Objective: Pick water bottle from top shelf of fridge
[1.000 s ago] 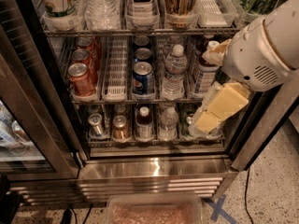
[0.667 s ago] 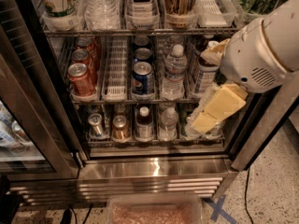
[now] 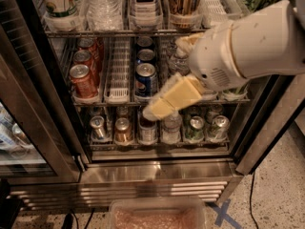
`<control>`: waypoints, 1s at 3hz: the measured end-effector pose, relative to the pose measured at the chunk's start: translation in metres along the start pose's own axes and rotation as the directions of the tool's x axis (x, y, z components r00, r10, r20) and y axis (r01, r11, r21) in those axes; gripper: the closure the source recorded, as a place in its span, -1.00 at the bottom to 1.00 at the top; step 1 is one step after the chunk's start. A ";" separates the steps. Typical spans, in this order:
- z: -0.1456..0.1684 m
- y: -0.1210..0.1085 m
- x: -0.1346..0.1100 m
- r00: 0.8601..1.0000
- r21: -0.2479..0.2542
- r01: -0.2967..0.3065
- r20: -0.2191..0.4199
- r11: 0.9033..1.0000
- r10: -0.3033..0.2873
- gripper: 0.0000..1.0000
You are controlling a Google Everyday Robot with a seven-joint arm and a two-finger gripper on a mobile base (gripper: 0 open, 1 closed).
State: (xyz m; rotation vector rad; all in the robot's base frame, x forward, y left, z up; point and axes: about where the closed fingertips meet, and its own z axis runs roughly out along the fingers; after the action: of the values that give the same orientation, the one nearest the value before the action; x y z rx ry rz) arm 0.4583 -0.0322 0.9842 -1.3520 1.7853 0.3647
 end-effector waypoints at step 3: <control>0.020 -0.030 -0.070 0.963 0.122 -0.142 0.248 0.982 0.108 -1.00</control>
Offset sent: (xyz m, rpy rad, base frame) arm 0.0562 0.0678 0.0622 0.3987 -0.0717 -0.2018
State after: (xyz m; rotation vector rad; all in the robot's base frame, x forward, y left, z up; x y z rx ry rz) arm 0.4981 0.0157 1.0327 -1.0532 1.6643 0.4453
